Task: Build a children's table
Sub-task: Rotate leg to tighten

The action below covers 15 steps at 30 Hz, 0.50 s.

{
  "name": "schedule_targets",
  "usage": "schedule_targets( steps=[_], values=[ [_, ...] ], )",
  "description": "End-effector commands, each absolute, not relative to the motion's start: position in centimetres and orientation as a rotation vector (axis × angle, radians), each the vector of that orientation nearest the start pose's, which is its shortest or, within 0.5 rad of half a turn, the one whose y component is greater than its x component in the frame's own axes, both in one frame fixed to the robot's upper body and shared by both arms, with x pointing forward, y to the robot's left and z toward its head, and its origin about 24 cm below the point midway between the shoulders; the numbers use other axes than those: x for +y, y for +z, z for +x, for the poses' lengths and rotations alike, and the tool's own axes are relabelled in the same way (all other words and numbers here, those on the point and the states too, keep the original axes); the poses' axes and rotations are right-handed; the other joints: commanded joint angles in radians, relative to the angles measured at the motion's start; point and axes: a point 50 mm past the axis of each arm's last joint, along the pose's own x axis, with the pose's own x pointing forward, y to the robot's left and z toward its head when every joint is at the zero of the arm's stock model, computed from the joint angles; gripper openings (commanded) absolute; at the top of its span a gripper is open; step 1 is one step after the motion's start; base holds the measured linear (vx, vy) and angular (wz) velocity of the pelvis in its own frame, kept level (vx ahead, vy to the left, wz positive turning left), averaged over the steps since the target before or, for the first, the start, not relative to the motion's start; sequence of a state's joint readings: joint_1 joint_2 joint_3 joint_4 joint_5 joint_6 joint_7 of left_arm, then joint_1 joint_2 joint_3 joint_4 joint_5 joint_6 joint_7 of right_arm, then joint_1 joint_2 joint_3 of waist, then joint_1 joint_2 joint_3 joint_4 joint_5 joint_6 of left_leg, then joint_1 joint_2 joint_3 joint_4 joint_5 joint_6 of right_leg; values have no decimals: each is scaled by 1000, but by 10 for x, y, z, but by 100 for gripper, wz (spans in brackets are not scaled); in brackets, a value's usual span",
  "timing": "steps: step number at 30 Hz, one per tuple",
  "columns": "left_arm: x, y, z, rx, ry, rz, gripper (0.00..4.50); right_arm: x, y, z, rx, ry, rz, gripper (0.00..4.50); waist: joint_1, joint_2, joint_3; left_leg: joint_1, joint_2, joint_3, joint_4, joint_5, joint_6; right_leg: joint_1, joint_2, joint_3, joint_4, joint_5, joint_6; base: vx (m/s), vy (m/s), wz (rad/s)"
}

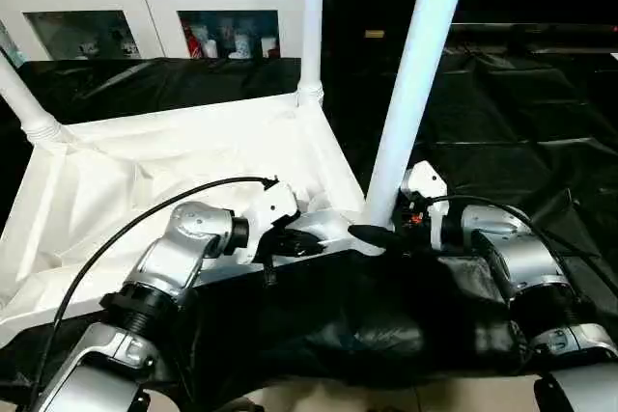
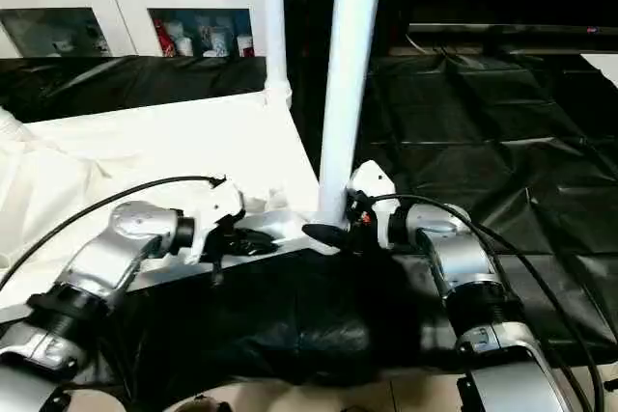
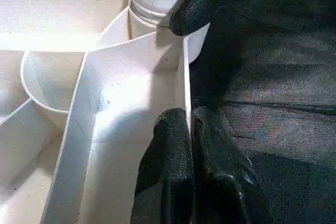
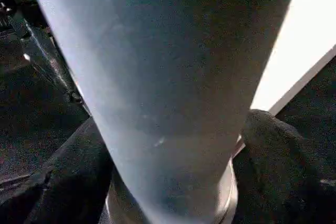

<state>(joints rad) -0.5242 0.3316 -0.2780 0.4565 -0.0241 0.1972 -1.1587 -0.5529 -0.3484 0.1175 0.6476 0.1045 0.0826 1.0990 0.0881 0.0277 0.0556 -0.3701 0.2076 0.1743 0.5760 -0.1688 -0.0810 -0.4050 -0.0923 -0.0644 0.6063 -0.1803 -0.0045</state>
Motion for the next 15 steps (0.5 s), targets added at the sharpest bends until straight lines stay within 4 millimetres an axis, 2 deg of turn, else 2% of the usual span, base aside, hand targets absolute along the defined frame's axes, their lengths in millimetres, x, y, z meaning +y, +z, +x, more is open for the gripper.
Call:
schedule_targets(
  steps=[1,6,7,8,9,12,15],
  values=[
    [112,48,300,422,-1378,295,0,-156,55,326,343,1122,-184,350,1,-11,-70,6,17,5,-59,-201,63,54,-41,33,-66,-174,-246,0,0,0],
    [115,48,301,430,-1374,307,0,-156,54,325,362,1152,-187,311,2,-12,-69,6,17,6,-58,-205,62,53,-42,34,-68,-193,-242,0,0,0],
    [116,48,302,432,-1368,312,0,-156,53,324,367,1159,-182,302,3,-8,-70,6,17,5,-58,-200,62,54,-42,34,-67,-188,-241,0,0,0],
    [116,48,302,432,-1364,315,0,-156,52,323,370,1163,-179,302,2,-9,-71,6,17,5,-57,-197,63,54,-42,34,-66,-181,-242,0,0,0],
    [116,47,303,434,-1345,316,0,-154,49,321,374,1164,-164,276,2,-9,-71,5,16,5,-57,-193,63,55,-41,33,-65,-173,-244,0,0,0],
    [114,48,308,428,-1291,307,0,-152,45,320,371,1141,-127,270,2,-9,-70,6,16,5,-57,-194,64,54,-40,33,-66,-167,-247,0,0,0],
    [109,49,315,417,-1229,290,0,-147,39,320,368,1082,-79,262,2,-11,-67,9,15,5,-59,-227,51,52,-42,33,-73,-231,-233,0,0,0]
  ],
)
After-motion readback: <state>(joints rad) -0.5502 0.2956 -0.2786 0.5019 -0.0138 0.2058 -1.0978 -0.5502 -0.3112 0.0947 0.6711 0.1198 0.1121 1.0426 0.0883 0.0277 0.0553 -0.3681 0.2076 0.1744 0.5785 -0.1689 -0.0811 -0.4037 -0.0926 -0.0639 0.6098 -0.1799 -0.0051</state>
